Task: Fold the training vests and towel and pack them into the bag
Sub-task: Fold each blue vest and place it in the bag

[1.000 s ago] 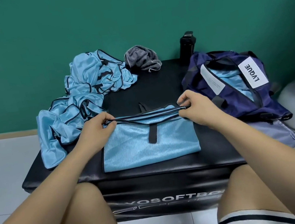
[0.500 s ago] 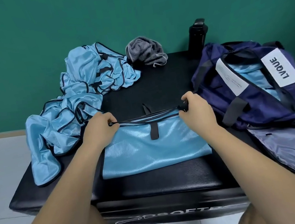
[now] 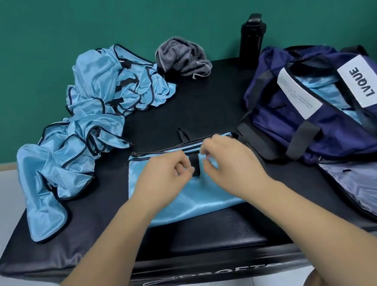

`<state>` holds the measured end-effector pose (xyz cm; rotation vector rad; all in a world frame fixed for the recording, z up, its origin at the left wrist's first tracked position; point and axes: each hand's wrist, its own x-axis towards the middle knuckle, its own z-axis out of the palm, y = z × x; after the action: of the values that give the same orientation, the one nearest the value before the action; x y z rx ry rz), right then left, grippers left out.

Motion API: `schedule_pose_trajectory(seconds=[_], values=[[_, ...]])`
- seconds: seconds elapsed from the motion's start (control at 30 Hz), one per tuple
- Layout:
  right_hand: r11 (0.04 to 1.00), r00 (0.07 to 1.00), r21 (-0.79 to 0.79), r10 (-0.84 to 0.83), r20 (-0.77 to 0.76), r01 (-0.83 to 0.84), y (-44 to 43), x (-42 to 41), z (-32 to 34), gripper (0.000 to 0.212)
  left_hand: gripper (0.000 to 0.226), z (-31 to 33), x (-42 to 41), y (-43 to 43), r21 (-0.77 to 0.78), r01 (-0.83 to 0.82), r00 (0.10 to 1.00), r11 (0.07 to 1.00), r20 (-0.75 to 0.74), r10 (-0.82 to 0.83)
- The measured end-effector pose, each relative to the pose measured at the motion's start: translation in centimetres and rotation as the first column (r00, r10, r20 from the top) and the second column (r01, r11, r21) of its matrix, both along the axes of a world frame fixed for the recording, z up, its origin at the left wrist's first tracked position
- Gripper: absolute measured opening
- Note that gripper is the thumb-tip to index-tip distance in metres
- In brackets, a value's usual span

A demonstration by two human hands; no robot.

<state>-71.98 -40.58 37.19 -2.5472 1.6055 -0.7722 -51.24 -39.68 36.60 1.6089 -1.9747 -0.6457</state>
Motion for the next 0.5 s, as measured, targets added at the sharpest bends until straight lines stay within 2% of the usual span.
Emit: schedule_pose_trajectory(seconds=[0.07,0.17,0.27,0.37,0.5], values=[[0.981,0.998,0.195,-0.006,-0.069,0.020,0.6,0.4,-0.2,0.008,0.013,-0.5,-0.5,-0.1,0.052,0.094,0.993,0.994,0.060,-0.097],[0.951,0.975,0.295,-0.021,-0.221,0.087,0.6,0.0,-1.0,0.010,0.010,-1.4,-1.0,0.0,0.030,0.186,0.976,0.982,0.112,-0.188],[0.911,0.987,0.402,-0.027,-0.160,0.090,0.1,-0.5,-1.2,0.011,0.006,-1.8,-1.0,-0.1,-0.040,0.221,0.967,0.975,0.138,-0.213],[0.879,0.993,0.471,-0.015,-0.119,0.070,-0.3,-0.6,-1.4,0.013,0.018,-1.7,-0.8,-0.7,-0.084,0.205,0.968,0.975,0.166,-0.189],[0.873,0.992,0.484,-0.006,-0.127,0.067,-0.6,-0.8,-1.9,0.011,0.036,-1.5,-0.8,-2.0,-0.108,0.158,0.966,0.981,0.222,-0.131]])
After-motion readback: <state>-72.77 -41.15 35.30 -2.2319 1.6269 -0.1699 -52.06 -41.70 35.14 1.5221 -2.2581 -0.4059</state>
